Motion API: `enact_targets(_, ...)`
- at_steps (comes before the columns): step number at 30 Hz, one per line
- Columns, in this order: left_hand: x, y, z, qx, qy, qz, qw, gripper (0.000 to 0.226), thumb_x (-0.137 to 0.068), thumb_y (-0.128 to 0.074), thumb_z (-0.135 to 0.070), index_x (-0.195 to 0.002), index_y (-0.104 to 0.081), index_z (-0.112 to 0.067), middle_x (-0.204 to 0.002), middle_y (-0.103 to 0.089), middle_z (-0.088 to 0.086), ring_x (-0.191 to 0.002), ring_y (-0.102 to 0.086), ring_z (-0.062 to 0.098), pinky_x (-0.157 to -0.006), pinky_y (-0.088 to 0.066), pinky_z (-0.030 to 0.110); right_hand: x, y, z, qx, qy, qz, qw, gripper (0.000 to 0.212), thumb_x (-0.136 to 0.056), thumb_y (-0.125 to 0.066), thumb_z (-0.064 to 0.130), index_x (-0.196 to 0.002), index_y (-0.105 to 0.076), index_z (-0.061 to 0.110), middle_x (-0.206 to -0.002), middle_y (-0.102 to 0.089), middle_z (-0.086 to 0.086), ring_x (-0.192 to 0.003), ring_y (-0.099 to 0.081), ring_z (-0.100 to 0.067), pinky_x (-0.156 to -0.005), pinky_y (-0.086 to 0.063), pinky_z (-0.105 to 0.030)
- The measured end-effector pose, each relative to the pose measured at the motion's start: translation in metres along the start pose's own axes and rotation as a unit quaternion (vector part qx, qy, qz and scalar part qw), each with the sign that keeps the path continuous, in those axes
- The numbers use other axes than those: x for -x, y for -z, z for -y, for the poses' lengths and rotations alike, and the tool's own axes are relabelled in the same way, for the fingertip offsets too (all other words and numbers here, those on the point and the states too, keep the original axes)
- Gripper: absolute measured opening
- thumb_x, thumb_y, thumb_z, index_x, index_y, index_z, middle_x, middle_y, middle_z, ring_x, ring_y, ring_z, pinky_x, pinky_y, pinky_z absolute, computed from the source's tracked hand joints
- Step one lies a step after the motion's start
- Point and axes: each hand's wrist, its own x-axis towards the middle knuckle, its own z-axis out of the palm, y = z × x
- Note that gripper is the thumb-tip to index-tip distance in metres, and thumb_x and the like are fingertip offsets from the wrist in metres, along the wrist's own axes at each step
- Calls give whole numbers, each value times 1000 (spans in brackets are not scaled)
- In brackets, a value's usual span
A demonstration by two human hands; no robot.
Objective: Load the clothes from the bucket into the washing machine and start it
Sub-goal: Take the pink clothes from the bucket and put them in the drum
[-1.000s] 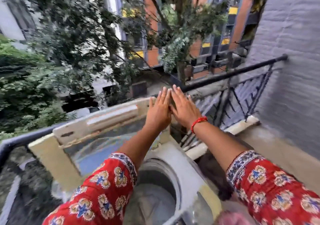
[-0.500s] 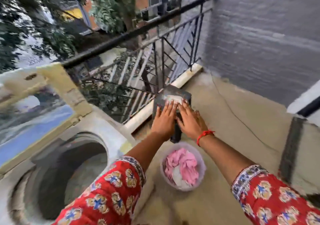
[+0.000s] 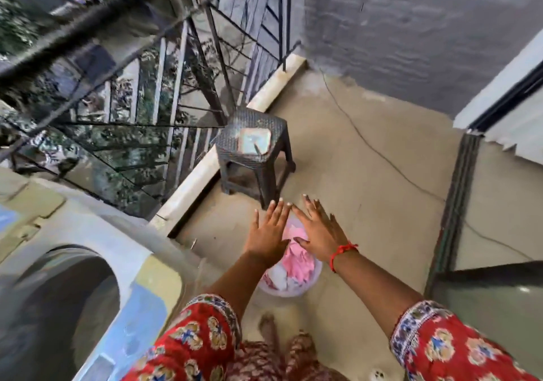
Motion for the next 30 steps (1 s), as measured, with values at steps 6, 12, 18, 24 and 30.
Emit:
enact_targets(6, -35, -61, 36, -45, -5, 53, 998, 90, -95, -48, -47, -152, 16, -20, -162, 15, 4, -150, 10, 26, -118, 4, 52, -40, -54, -11, 6, -25, 48, 999, 100, -80, -66, 52, -148, 6, 46, -161, 17, 2, -150, 1, -29, -111, -28, -57)
enact_targets(12, -78, -154, 54, -28, -6, 110, 994, 98, -92, -54, -46, -150, 21, -23, -161, 18, 1, -150, 11, 27, -120, 2, 54, -86, -135, -34, 23, -45, 97, 994, 109, -76, -69, 57, -150, 10, 40, -160, 22, -1, -149, 7, -30, -112, -26, -57)
enact_targets(18, -117, -265, 68, 16, 22, 146, 989, 103, -87, -57, -54, -150, 19, -26, -156, 26, -4, -149, 13, 29, -118, -3, 56, -128, -237, -58, 5, -49, 135, 990, 112, -74, -66, 63, -149, 14, 40, -159, 24, -1, -148, 15, -31, -116, -16, -60)
enact_targets(24, -146, -349, 85, 5, 34, 179, 983, 116, -80, -63, -59, -150, 23, -27, -161, 22, -2, -149, 13, 32, -116, -2, 63, -163, -337, -83, -11, -71, 179, 981, 125, -63, -71, 69, -145, 20, 45, -156, 33, 2, -145, 23, -35, -109, -17, -70)
enact_targets(30, -180, -409, 102, 21, 77, 218, 973, 148, -59, -75, -68, -124, 54, -35, -157, 31, 0, -146, 21, 37, -105, -15, 75, -200, -404, -98, -52, -91, 221, 970, 142, -48, -82, 66, -138, 27, 55, -151, 42, 4, -139, 35, -38, -98, -11, -81)
